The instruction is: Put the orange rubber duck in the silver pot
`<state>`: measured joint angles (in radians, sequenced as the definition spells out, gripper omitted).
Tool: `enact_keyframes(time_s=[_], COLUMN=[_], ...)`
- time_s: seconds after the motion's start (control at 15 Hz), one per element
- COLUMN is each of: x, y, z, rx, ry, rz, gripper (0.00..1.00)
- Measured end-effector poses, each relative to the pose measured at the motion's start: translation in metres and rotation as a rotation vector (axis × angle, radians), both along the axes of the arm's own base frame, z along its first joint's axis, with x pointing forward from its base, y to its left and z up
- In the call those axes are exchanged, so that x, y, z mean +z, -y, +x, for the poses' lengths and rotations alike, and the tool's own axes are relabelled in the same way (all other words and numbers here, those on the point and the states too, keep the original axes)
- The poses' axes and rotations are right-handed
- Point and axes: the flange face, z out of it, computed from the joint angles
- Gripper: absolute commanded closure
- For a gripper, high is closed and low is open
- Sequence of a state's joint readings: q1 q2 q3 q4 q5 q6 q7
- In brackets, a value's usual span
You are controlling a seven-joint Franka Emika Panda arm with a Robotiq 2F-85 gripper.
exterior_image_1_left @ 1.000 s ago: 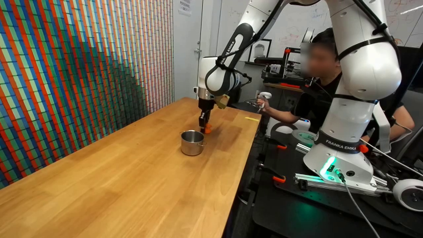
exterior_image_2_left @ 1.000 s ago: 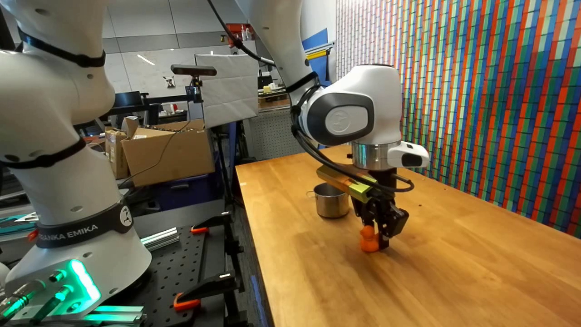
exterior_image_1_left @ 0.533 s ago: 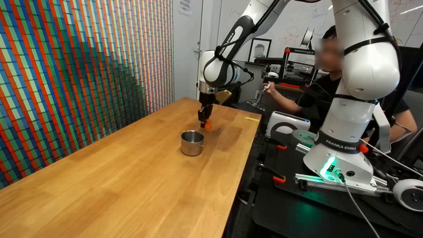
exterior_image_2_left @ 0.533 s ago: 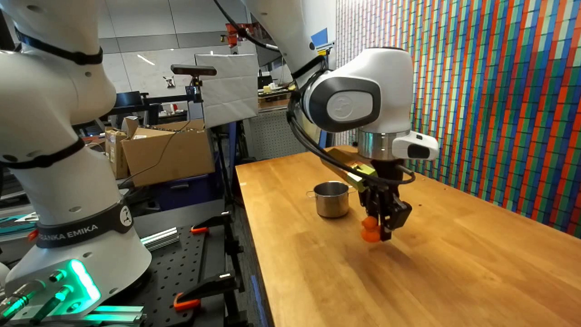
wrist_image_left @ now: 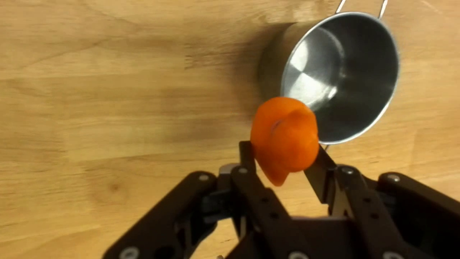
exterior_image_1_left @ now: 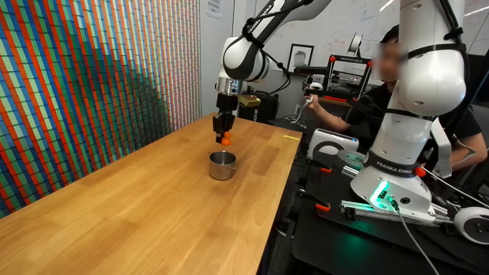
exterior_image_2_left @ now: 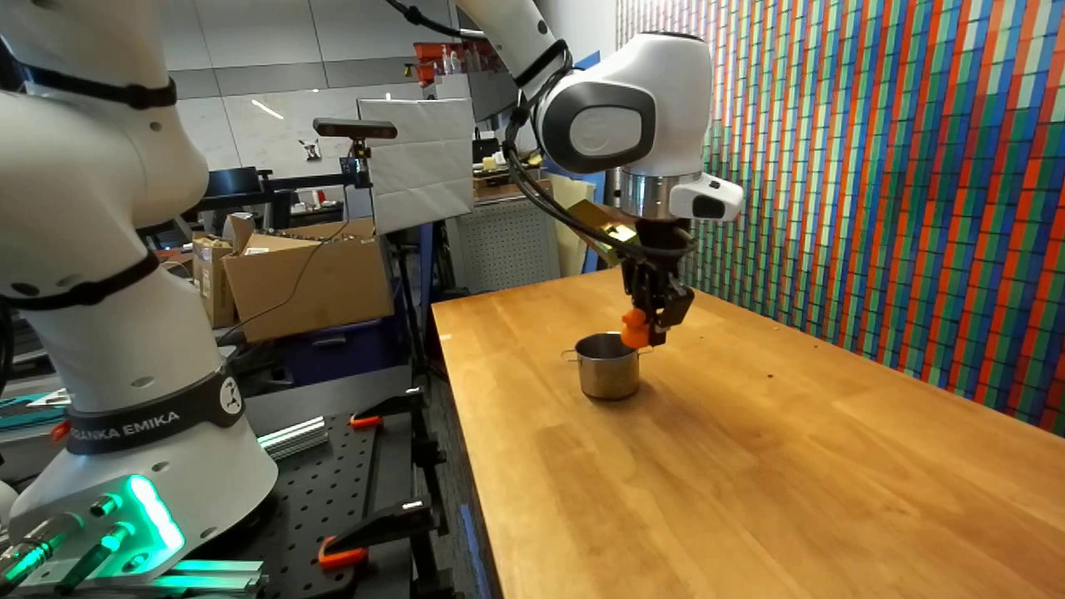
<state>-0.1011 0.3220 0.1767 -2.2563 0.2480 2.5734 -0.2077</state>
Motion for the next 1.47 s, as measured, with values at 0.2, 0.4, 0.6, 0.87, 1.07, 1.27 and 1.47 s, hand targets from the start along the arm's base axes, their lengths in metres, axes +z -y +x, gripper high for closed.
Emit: enact_keyframes(time_s=[0.2,0.4,0.6,0.87,1.07,1.27,1.47], x=[-0.008,-0.020,-0.020,0.012,0.040,0.056,0.071], y=[-0.020,-0.029,-0.042,-0.070,-0.072,-0.045,-0.017], z=[-0.010,-0.021,-0.023,-0.014,-0.013,-0.020,-0.029], rx=[0.004,0.014,0.040,0.126,0.148,0.099,0.027], ry=[-0.026,-0.053,-0.040,0.048,0.082,0.041,-0.021], rz=[0.019,0.022,0.017,-0.040,-0.135,-0.248,-0.323], gripper=[0.35,0.19,0.00,0.00,0.00,0.00,0.00])
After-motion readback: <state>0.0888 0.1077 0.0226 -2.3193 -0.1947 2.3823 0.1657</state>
